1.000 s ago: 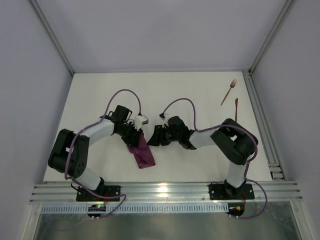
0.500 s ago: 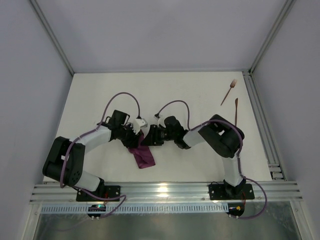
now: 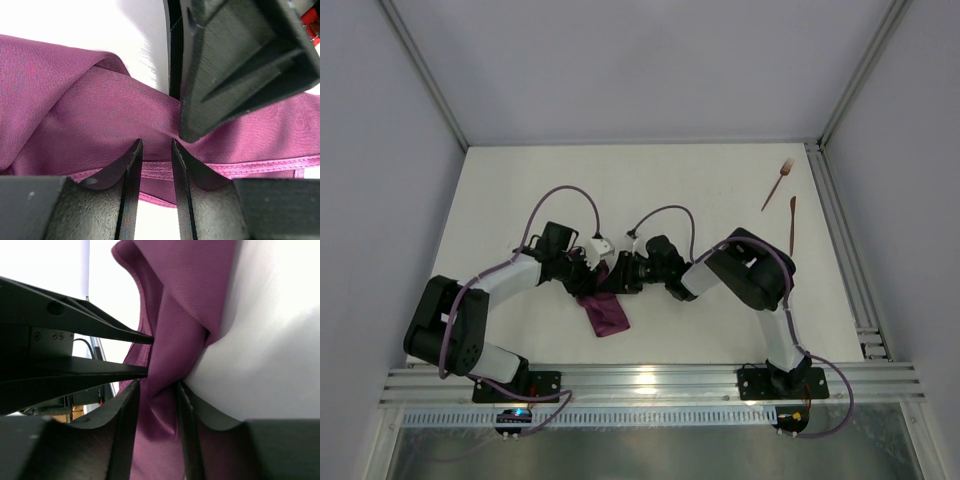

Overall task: Fold the napkin into a case and place the utensils inside
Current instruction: Pick up the smaller rectangle-folded napkin from the center of the board.

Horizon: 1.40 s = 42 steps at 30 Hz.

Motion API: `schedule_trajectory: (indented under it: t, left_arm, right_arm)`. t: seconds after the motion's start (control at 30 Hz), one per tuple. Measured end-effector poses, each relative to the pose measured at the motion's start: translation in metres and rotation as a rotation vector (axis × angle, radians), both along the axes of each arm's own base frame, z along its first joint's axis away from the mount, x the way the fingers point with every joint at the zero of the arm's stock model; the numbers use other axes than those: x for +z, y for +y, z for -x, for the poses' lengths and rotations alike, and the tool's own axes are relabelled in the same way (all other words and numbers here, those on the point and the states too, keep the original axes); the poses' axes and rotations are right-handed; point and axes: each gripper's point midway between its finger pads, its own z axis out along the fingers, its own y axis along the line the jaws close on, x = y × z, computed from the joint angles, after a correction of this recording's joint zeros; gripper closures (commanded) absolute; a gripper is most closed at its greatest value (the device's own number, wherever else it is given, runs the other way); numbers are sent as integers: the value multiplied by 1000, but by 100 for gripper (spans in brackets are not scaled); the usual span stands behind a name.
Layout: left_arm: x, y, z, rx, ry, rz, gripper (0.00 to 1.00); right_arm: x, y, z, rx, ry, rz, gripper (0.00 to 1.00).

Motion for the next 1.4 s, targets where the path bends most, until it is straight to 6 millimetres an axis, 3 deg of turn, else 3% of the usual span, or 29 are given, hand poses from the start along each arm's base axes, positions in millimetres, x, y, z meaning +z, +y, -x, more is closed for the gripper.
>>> schedule_trajectory:
  t: [0.17,0.33,0.67,0.83,1.1,1.4]
  left_arm:
    - [0,0,1,-6,-12,1,69]
    - [0,1,0,-14,-25,1,69]
    - [4,1,6,-20,-21,12,58]
    - [23,6,-2,17,-11,46,55]
    - [68,17,-31,96,-64,108,55]
    - [69,26,-30,125,-50,102,55]
  right_arm:
    - [-6,-2,-1,-24,8,20,75]
    - [-10,-5,-2,-40,17,38,97]
    - [-6,-20,-6,-45,-101,211,97]
    - [-3,-35,-10,-42,-174,318,97]
    - [7,-67,-23,-42,-326,510,97]
    - [16,-116,-32,-37,-467,749,97]
